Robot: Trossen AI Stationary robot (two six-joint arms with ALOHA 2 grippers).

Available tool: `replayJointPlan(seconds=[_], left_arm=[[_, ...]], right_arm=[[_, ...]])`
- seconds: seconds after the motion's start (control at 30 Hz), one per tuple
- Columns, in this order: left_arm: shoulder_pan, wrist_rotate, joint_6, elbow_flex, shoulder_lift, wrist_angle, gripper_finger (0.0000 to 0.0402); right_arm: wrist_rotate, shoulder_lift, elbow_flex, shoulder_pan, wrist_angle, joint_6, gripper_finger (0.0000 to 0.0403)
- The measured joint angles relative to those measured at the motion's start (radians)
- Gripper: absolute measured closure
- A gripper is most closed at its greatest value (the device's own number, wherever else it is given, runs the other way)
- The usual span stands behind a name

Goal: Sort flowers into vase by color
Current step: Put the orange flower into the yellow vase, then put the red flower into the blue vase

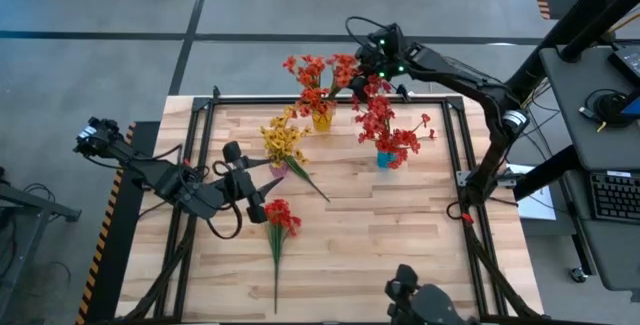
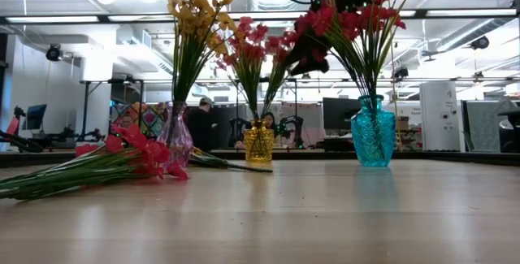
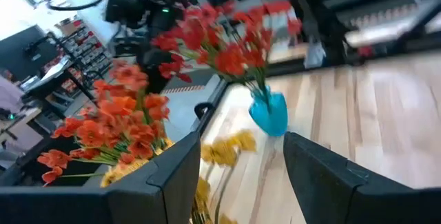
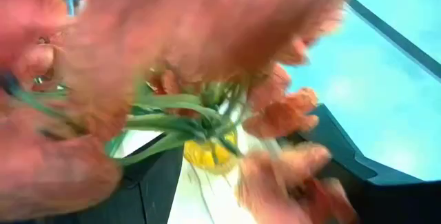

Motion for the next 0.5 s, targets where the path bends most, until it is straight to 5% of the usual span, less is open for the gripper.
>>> replayJointPlan(seconds=[0.2, 0.5], left_arm=[[-0.026, 0.019, -0.208, 0.138, 0.0, -0.133, 0.021], [-0.071, 0.283, -0.805, 0.353, 0.107, -0.429, 0.021]], right_arm=[[0.1, -0.029, 0.118, 0.0, -0.192, -0.026, 0.0156], [0.232, -0.036, 0.348, 0.0, -0.335, -0.053, 0.0156]])
